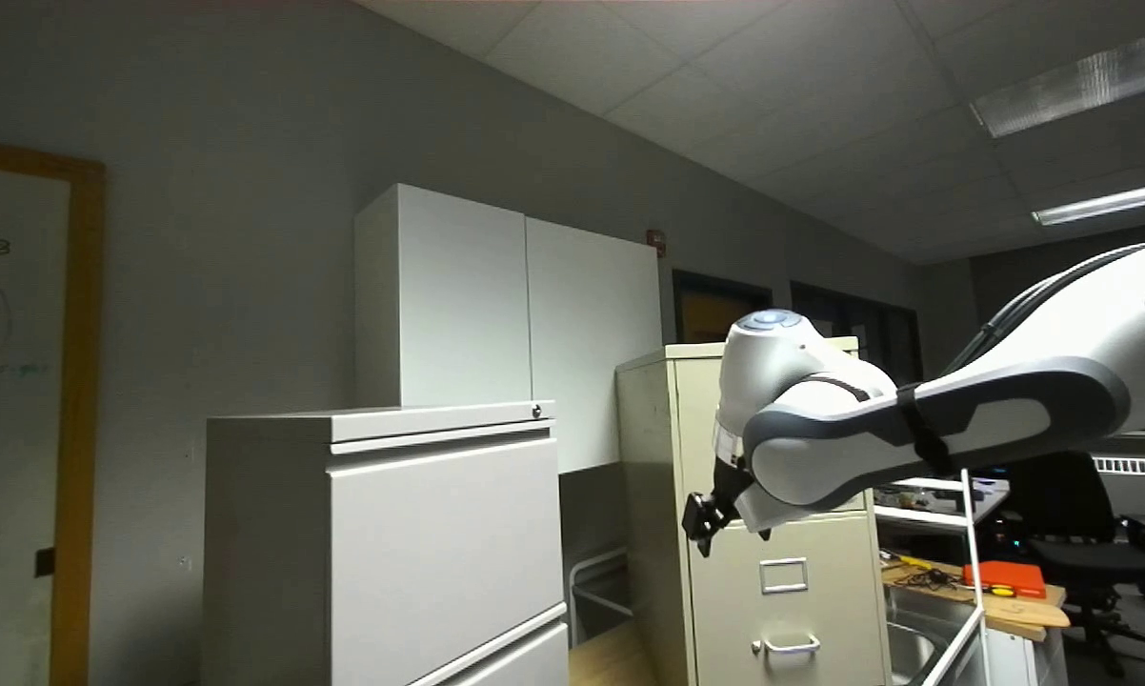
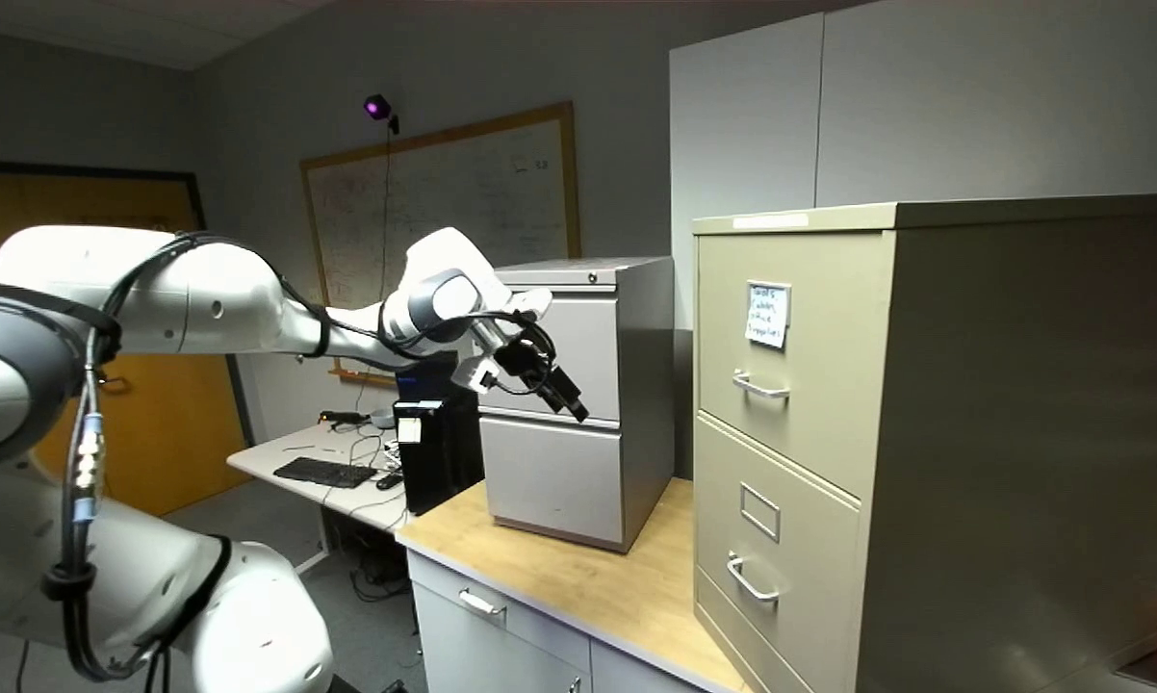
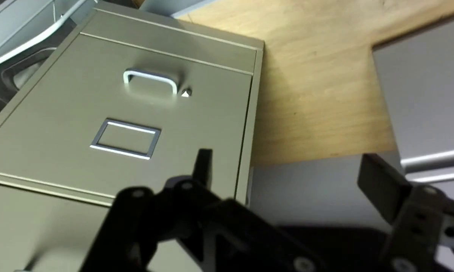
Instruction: Open the top drawer of the beige file cabinet
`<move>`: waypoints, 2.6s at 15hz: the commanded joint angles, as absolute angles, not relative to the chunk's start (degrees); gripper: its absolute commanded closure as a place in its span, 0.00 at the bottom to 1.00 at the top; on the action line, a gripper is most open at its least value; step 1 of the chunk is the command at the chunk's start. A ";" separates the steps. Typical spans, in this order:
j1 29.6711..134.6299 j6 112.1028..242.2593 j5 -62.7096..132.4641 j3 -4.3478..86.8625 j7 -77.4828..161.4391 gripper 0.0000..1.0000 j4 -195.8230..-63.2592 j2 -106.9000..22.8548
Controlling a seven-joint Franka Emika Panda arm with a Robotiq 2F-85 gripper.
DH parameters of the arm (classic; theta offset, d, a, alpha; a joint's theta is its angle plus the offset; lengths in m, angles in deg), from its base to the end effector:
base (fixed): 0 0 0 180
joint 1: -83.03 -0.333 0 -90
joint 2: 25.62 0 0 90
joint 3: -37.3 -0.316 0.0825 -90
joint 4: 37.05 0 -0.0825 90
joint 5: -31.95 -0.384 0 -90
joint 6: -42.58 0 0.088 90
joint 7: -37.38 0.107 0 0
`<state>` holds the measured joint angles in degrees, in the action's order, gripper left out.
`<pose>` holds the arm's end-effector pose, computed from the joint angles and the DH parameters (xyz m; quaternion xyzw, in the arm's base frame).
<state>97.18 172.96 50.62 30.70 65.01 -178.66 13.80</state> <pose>0.3818 -0.0507 0.5763 0.9286 -0.2227 0.2620 0.1397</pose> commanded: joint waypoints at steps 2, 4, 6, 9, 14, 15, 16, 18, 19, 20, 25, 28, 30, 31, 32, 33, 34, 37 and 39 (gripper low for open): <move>102.85 178.34 49.60 32.90 70.24 0.00 -173.77 12.09; 105.07 181.60 48.66 34.10 72.16 0.00 -172.05 10.82; 106.68 184.46 46.87 35.79 73.87 0.00 -170.42 8.98; 107.61 188.62 42.53 38.47 75.47 0.00 -168.87 6.41; 107.06 194.49 34.71 42.78 74.19 0.00 -167.48 3.00; 107.15 195.48 33.43 43.26 74.24 0.00 -167.21 2.50; 106.93 196.37 31.76 44.06 74.02 0.00 -166.93 2.16; 106.52 197.86 28.56 45.47 73.59 0.00 -166.50 1.54; 106.39 198.48 27.10 46.11 73.38 0.00 -166.33 1.25; 106.31 198.95 25.84 46.61 73.19 0.00 -166.21 1.02; 105.37 201.05 20.07 48.85 72.60 0.00 -166.38 -0.46; 104.59 202.39 16.68 50.37 72.29 0.00 -166.53 -1.57; 103.63 203.31 14.03 51.78 71.65 0.00 -166.39 -2.35; 103.21 203.77 12.74 52.43 71.38 0.00 -166.36 -2.68; 102.91 204.26 11.60 52.99 71.20 0.00 -166.33 -2.97; 102.44 204.88 10.31 53.63 70.85 0.00 -166.45 -3.08; 102.03 205.46 9.19 54.22 70.61 0.00 -166.45 -3.22; 100.90 206.72 6.28 55.53 69.52 0.00 -166.26 -3.70; 99.46 207.76 4.00 56.60 68.28 0.00 -166.12 -4.15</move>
